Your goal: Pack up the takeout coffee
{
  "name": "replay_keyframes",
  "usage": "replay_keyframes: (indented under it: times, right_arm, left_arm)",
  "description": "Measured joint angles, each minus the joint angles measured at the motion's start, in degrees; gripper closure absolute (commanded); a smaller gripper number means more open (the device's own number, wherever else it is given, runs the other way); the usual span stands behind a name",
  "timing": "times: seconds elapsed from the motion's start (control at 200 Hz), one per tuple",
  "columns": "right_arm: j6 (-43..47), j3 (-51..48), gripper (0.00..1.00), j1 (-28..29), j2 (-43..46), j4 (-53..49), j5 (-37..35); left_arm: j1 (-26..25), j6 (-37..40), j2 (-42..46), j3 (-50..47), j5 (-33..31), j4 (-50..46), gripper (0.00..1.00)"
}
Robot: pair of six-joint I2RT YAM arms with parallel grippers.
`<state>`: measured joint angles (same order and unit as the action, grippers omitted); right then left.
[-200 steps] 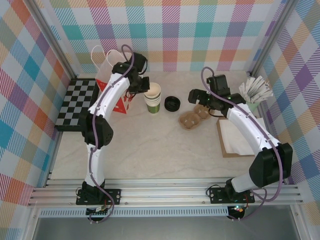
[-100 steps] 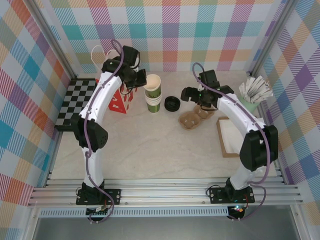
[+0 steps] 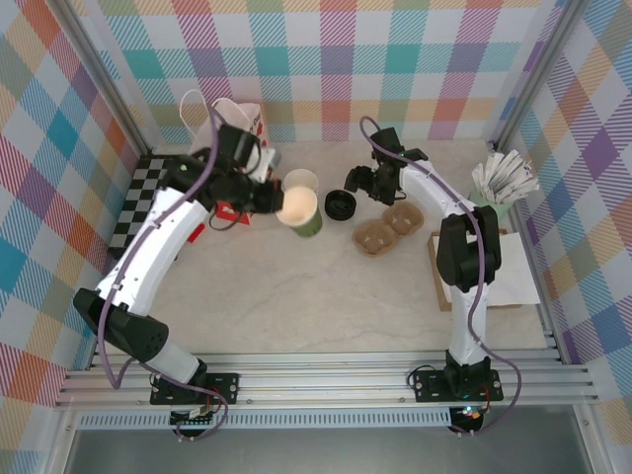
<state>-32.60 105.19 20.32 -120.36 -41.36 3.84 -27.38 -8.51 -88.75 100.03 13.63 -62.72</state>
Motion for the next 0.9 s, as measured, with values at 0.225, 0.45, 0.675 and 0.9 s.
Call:
replay_keyframes:
  times: [0.225,0.45,0.675,0.9]
  right_arm:
    - [-20.17,0.15,0.21,2.34,-0.11,-3.56,0.52]
    - [-36.63,3.26,0.32,4.98,-2.51,-6.32,1.38]
    - [-47.84,3.26,0.36,6.05,-4.48,-6.73,1.16]
    - [-54.49,3.26,0.4,6.05,-6.38,-5.92,1.44]
  left_arm:
    - [-3.96,-1.05,-3.02,-16.83,-4.85,3.48,1.0]
    - [-7.87,-1.07,-4.87,-18.69,-7.28,8.79,0.98]
    - [-7.91,-0.96,-6.43,-20.31,-7.26,12.5,0.94]
    - [-7.91,-0.61,-7.78,-20.94,-7.28,14.69,0.85]
